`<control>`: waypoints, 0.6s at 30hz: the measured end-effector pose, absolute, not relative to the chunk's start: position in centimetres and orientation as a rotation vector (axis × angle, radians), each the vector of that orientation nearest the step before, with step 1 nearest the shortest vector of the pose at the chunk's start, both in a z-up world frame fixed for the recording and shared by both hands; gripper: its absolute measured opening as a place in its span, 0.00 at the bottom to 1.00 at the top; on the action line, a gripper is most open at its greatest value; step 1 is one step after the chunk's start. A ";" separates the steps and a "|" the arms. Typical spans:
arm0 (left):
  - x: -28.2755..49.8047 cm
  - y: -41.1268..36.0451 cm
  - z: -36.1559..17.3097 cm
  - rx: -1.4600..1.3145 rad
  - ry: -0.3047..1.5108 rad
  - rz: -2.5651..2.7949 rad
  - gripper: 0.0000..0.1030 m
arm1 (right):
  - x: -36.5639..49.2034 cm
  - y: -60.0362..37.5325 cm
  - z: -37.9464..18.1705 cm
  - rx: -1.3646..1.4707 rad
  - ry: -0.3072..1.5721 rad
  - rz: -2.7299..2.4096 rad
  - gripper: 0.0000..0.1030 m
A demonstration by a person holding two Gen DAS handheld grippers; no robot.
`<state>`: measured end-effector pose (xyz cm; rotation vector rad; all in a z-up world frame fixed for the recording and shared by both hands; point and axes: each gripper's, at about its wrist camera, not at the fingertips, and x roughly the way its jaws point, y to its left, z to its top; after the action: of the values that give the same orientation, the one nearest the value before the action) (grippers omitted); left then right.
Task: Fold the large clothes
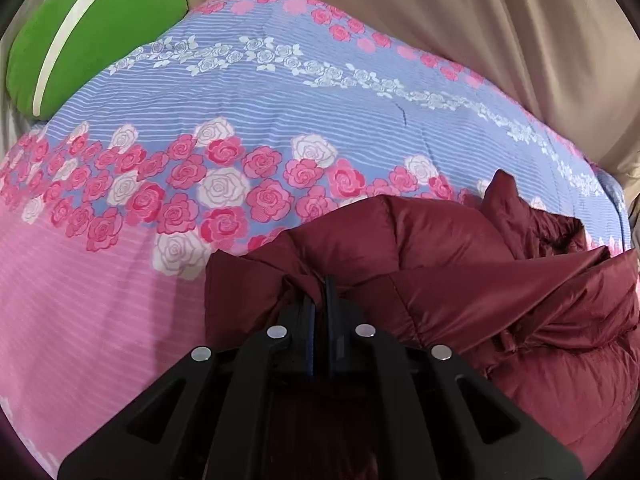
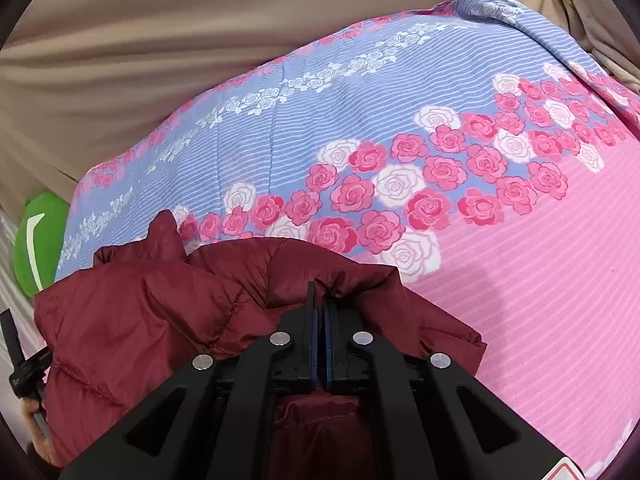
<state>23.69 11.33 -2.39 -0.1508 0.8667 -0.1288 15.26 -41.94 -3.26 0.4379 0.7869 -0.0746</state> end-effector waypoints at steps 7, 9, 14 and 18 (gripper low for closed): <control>17.8 14.1 3.7 -0.165 0.702 -0.155 0.73 | 8.0 -42.3 2.1 0.426 0.620 -0.083 0.59; 15.0 15.0 4.8 -0.146 0.681 -0.176 0.82 | 4.2 -42.3 2.8 0.414 0.583 -0.074 0.64; 11.1 16.4 1.9 -0.206 0.836 -0.251 0.84 | -1.3 -42.0 -0.2 0.423 0.669 -0.084 0.73; 9.8 16.2 -1.6 -0.245 0.937 -0.271 0.69 | -3.6 -41.2 -2.7 0.452 0.724 -0.025 0.70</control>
<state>9.76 16.22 -1.60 -0.2453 0.9371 -0.2708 -3.63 -41.15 -2.65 0.4519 0.7236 -0.0248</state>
